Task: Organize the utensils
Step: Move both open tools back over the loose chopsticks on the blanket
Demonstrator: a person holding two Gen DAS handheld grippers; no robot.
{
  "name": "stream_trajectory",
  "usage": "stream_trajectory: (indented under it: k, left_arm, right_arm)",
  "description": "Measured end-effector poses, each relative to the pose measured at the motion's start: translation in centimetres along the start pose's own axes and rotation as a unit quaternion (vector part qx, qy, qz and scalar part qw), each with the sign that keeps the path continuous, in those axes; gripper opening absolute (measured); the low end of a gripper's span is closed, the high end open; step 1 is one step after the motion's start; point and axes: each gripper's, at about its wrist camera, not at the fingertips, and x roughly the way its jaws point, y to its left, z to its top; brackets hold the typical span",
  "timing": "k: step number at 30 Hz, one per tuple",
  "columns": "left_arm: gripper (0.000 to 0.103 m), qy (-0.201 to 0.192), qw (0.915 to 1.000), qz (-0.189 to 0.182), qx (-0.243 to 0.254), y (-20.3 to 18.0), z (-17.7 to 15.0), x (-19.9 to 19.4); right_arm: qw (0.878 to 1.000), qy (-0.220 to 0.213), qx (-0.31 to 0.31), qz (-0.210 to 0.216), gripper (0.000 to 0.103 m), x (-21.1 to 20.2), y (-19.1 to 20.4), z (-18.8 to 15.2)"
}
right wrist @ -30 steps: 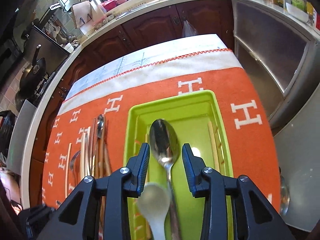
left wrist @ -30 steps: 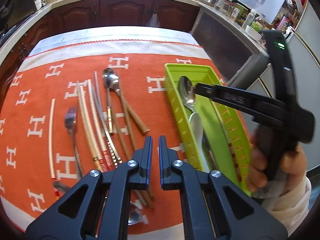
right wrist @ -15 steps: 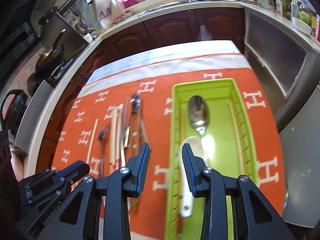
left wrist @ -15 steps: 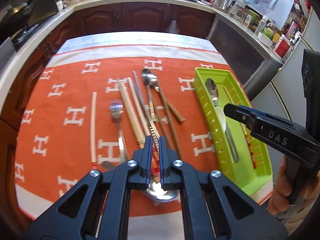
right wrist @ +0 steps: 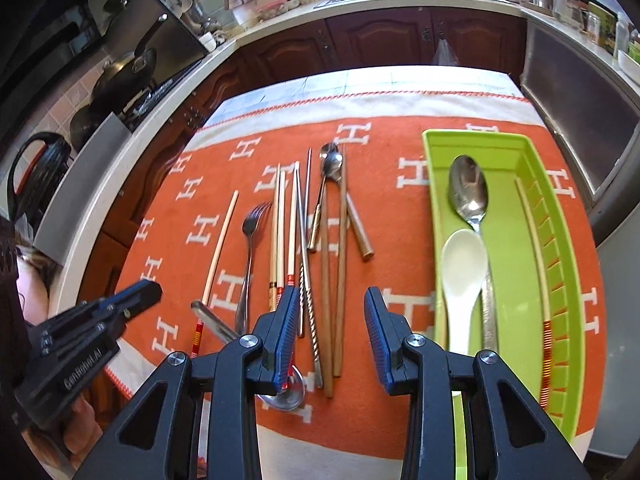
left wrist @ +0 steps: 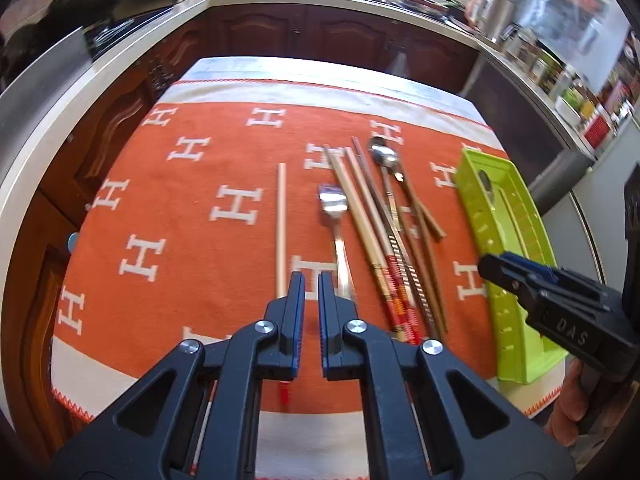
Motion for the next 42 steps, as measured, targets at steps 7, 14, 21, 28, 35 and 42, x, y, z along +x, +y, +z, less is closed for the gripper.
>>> stream_trajectory:
  k: [7, 14, 21, 28, 35, 42]
  left_arm:
    - [0.003, 0.025, 0.9989, 0.008, -0.039, 3.3, 0.0, 2.4]
    - [0.003, 0.053, 0.9975, 0.008, -0.047, 4.5, -0.3, 5.8]
    - [0.003, 0.066, 0.9971, 0.005, -0.038, 4.4, -0.3, 8.3]
    - [0.003, 0.064, 0.9976, 0.007, -0.024, 4.1, 0.2, 9.6]
    - [0.003, 0.052, 0.9986, 0.012, -0.008, 3.7, 1.1, 10.2]
    - [0.010, 0.044, 0.9988, 0.019, 0.009, 3.0, 1.4, 10.6]
  right_arm:
    - [1.000, 0.008, -0.014, 0.001, 0.034, 2.0, 0.9, -0.1]
    - [0.999, 0.024, -0.022, 0.002, 0.031, 4.8, 1.4, 0.2]
    - [0.999, 0.037, 0.019, -0.013, 0.021, 7.4, -0.4, 2.3]
    - [0.998, 0.059, 0.010, -0.033, 0.010, 10.5, -0.2, 4.1]
    - [0.996, 0.063, -0.003, -0.058, 0.008, 12.5, 0.0, 4.6]
    - [0.995, 0.054, -0.031, -0.072, 0.007, 12.7, 1.0, 4.3]
